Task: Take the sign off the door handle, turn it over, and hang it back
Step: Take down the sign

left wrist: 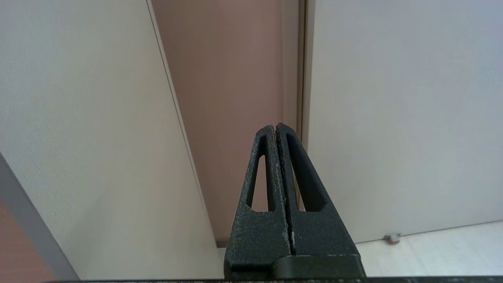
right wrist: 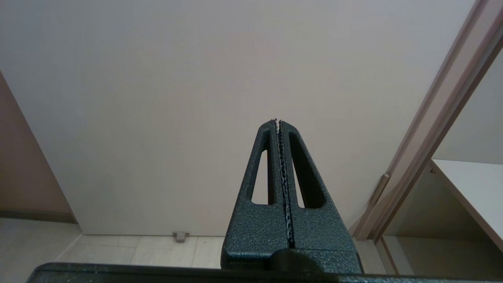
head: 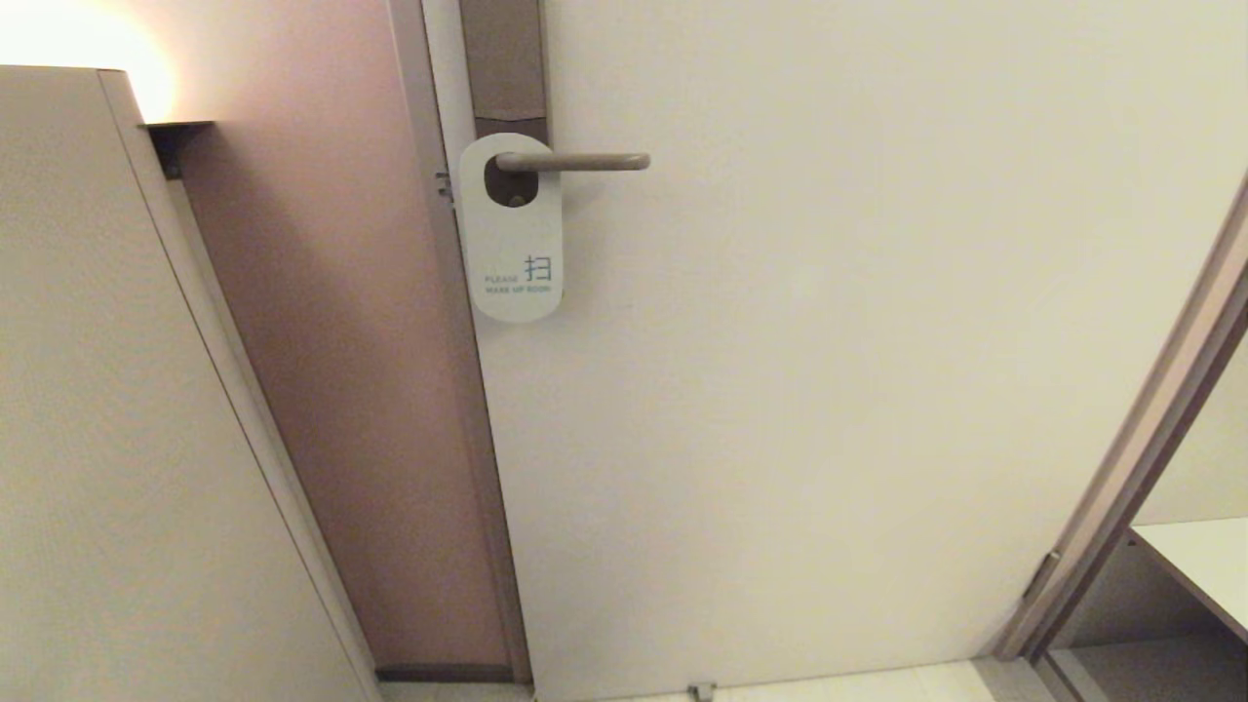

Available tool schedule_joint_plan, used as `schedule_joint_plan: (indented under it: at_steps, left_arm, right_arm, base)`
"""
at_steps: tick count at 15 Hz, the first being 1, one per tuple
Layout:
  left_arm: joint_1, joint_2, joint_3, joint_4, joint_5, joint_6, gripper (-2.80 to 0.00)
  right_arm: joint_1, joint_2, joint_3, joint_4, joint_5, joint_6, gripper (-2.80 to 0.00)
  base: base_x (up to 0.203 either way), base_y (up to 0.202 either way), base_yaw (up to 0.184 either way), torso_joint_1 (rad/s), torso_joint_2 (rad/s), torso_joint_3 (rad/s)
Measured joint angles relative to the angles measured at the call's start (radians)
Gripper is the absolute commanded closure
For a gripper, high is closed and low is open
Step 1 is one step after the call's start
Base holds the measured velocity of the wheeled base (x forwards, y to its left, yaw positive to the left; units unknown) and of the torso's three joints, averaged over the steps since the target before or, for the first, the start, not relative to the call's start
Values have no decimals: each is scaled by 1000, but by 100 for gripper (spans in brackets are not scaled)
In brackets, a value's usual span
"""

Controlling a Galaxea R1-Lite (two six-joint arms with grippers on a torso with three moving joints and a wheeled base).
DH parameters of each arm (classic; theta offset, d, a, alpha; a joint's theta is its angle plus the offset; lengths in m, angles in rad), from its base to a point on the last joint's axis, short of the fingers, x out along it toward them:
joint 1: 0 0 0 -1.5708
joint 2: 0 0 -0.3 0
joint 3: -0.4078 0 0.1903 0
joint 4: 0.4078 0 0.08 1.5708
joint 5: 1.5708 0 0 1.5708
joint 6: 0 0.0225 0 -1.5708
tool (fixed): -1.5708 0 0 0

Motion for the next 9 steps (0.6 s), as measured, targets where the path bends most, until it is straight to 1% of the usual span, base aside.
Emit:
schedule_joint_plan:
  at_steps: [3, 6, 9]
  left_arm:
    - [-22, 129, -92, -19, -3, -54, 0]
    - [-67, 318, -214, -67, -3, -117, 0]
    - [-86, 556, -361, -144, -23, -136, 0]
  right_arm:
    - [1, 0, 0, 0, 0, 0, 0]
    - [0, 0, 0, 0, 0, 0, 0]
    - [0, 0, 0, 0, 0, 0, 0]
  base:
    - [0, 0, 0, 0, 0, 0]
    - [0, 0, 0, 0, 0, 0]
    - [0, 0, 0, 0, 0, 0]
